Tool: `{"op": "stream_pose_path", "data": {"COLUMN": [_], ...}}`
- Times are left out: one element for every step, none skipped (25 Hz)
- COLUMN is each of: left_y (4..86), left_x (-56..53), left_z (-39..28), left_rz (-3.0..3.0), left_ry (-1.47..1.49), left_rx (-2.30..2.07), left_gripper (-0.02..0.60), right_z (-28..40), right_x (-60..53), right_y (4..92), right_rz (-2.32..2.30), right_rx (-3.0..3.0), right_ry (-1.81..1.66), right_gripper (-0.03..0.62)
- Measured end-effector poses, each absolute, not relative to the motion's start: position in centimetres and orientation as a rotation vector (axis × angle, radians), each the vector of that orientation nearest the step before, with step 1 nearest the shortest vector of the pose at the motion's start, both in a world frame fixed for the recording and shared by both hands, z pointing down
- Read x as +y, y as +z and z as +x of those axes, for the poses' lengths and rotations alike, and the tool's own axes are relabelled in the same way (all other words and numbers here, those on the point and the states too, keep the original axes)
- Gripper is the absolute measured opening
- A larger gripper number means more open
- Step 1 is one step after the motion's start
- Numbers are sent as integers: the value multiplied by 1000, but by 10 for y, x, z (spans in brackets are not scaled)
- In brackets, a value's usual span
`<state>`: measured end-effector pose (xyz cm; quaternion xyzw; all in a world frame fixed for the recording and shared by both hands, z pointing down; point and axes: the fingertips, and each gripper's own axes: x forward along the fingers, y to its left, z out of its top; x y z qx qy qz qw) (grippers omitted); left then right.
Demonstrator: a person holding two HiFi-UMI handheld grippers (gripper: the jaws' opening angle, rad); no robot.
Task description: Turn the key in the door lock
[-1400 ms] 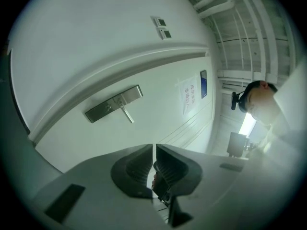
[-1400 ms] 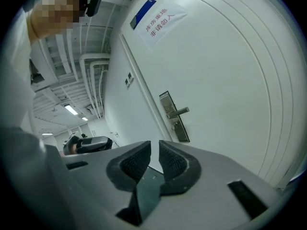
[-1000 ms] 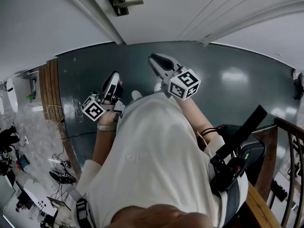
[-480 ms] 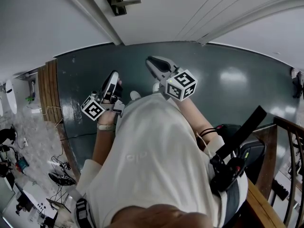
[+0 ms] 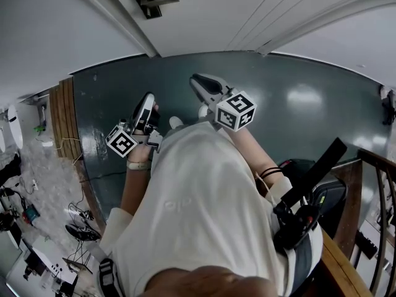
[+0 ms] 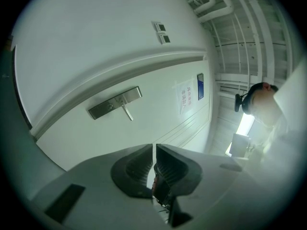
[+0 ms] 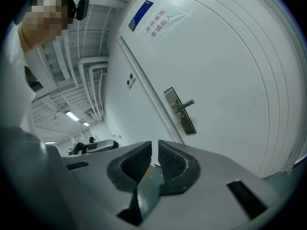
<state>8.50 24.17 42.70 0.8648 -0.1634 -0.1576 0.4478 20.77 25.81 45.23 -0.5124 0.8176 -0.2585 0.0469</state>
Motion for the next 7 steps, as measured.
{"op": "stream_pose_path", "data": {"left_y": [428, 429, 430, 432, 433, 434, 435], "left_x": [242, 242, 241, 241, 241, 241, 241], "left_z": [85, 86, 86, 86, 87, 87, 88], "left_rz": [2142, 2142, 2142, 2140, 2138, 2136, 2134], "left_ry": [-385, -381, -378, -375, -373, -371, -369], "left_rx": [-408, -411, -416, -422, -428, -435, -441], "left_gripper": [9, 9, 9, 9, 9, 9, 9], "right_z": [208, 209, 209, 210, 211, 213, 214], "right_x": [259, 259, 260, 261, 261, 261, 262], "right_y": [453, 454, 455, 456, 456, 457, 458], "right_rz": [-1565, -1565, -1565, -1566, -1566, -1568, -1569], "right_rx": [2493, 2491, 2490, 2489, 2489, 2489, 2488], "right_ry": [-792, -794, -795, -796, -797, -800, -802], "right_gripper": [58, 58, 58, 58, 58, 58, 58]}}
